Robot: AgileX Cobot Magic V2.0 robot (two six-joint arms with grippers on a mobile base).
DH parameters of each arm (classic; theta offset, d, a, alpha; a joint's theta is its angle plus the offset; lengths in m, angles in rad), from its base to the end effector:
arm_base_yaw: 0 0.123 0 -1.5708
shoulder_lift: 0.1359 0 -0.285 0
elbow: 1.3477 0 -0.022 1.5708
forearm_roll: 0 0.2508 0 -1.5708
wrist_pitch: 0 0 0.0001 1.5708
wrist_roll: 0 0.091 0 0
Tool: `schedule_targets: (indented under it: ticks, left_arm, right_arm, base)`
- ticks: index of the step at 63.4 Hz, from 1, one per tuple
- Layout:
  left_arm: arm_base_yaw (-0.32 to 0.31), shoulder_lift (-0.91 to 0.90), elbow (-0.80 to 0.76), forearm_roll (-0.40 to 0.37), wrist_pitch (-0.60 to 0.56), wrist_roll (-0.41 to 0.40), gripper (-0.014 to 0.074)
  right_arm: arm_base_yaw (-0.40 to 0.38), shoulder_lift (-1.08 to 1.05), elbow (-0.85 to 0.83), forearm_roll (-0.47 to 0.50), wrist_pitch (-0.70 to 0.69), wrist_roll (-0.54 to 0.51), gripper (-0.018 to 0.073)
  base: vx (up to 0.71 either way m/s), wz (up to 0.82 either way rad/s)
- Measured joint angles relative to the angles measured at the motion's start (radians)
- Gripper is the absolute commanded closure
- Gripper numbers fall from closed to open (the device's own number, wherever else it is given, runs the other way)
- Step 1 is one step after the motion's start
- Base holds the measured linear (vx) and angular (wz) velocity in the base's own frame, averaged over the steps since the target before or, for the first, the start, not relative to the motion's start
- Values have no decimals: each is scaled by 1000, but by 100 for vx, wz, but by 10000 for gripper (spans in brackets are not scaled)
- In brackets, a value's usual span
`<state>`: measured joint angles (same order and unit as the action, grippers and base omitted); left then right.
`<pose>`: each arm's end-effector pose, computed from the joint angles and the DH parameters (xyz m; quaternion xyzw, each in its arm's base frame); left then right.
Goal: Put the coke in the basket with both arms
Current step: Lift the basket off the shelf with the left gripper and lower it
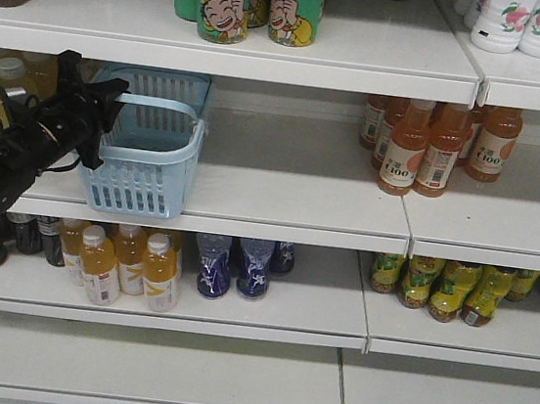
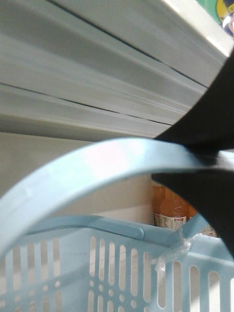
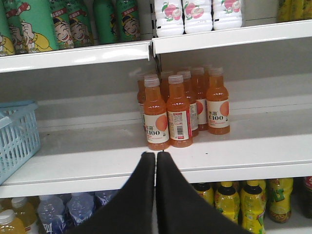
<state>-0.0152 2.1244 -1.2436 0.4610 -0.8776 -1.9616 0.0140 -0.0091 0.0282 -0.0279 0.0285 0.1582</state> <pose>0.4578 -0.0381 0.1819 -0.4163 0.5594 -0.6049 0.3846 0.0569 0.0007 0.2016 0.0406 0.6918 0.0517 0.7191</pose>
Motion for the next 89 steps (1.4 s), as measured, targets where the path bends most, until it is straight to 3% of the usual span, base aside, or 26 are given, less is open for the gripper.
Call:
schedule_targets:
  ticks: [10, 17, 29, 41, 47, 62, 71, 89]
  left_arm:
    - [0, 5, 0, 67, -57, 0, 604]
    - [0, 6, 0, 184, -144, -29, 604]
    - [0, 6, 0, 472, -250, -138, 604]
    - [-3, -47, 0, 767, -273, -148, 604]
    - [-22, -110, 17, 857, -271, -148, 604]
    - [-117, -322, 239, 943, -284, -154, 604]
    - [-179, -421, 418, 955, -281, -153, 604]
    - [-312, -524, 710, 913, -281, -13, 604]
  right_arm:
    - [0, 0, 0, 0, 0, 0, 564]
    - [0, 0, 0, 0, 0, 0, 564]
    - [0, 0, 0, 0, 0, 0, 564]
    - [0, 0, 0, 0, 0, 0, 564]
    - [0, 0, 0, 0, 0, 0, 564]
    - [0, 0, 0, 0, 0, 0, 564]
    - [0, 0, 0, 0, 0, 0, 564]
    - [0, 0, 0, 0, 1, 0, 564]
  base:
    - [0, 0]
    - [0, 0]
    - [0, 0]
    - [0, 0]
    - [0, 0]
    - [0, 0]
    - [0, 0]
    - [0, 0]
